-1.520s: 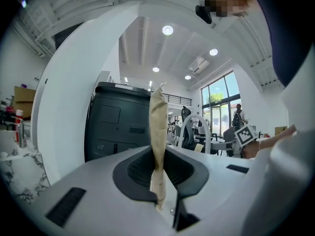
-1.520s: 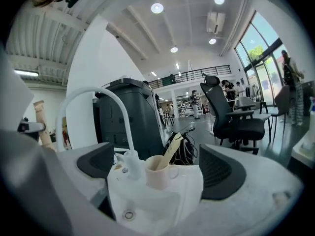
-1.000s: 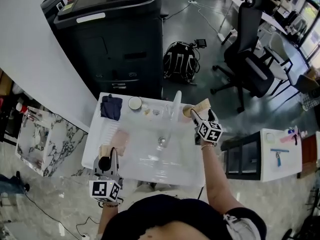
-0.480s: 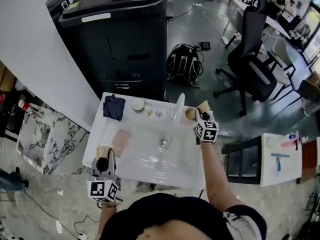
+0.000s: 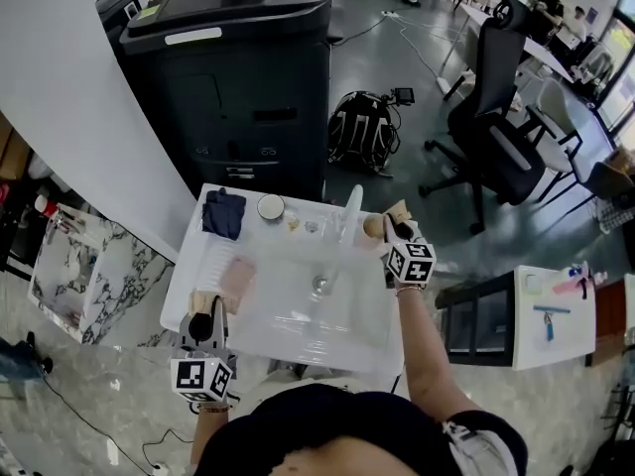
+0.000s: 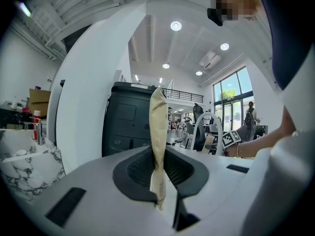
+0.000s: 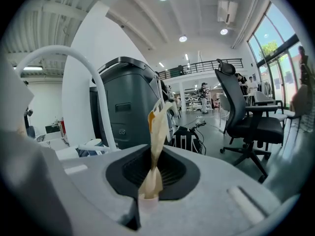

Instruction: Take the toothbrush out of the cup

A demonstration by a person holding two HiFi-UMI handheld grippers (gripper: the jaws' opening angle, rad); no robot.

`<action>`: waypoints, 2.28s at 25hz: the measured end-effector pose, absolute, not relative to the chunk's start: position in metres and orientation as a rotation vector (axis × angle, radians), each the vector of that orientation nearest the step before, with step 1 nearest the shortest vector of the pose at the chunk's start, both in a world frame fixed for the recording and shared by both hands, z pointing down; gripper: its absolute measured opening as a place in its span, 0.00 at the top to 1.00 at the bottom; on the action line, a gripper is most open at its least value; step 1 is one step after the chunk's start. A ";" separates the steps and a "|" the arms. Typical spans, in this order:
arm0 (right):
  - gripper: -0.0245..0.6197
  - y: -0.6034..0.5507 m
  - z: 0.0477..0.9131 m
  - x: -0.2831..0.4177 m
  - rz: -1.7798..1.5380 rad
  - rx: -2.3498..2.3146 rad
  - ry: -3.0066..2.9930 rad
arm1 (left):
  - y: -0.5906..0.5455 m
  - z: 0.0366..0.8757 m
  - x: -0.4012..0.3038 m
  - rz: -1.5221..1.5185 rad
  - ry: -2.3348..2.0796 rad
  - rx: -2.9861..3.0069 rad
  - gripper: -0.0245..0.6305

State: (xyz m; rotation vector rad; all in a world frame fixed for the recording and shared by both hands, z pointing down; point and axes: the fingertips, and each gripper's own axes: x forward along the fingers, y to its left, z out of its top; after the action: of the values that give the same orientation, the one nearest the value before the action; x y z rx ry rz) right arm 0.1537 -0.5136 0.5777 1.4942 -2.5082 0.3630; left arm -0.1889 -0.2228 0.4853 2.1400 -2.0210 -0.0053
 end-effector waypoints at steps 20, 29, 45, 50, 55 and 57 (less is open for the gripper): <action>0.91 -0.387 0.402 0.213 0.070 1.826 -2.713 | -0.247 0.472 -0.155 0.014 -1.898 2.325 0.90; 0.91 -0.306 0.379 0.229 -0.096 1.987 -2.601 | -0.255 0.447 -0.150 0.024 -1.899 2.412 0.90; 0.91 -0.251 0.479 0.216 0.155 1.990 -2.418 | -0.253 0.425 -0.144 -0.017 -1.914 2.447 0.90; 0.91 -0.253 0.489 0.209 0.190 1.979 -2.377 | -0.245 0.436 -0.160 -0.009 -1.972 2.373 0.90; 0.91 -0.258 0.489 0.200 0.169 1.942 -2.395 | -0.242 0.456 -0.166 0.012 -1.990 2.338 0.90; 0.91 -0.259 0.491 0.198 0.163 1.928 -2.398 | -0.241 0.467 -0.166 0.024 -1.979 2.316 0.90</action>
State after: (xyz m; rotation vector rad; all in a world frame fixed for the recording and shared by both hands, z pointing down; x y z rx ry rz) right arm 0.1981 -0.2594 0.4910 1.9277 -2.3982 0.1626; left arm -0.1656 -0.2406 0.4671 2.3159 -1.9793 0.0238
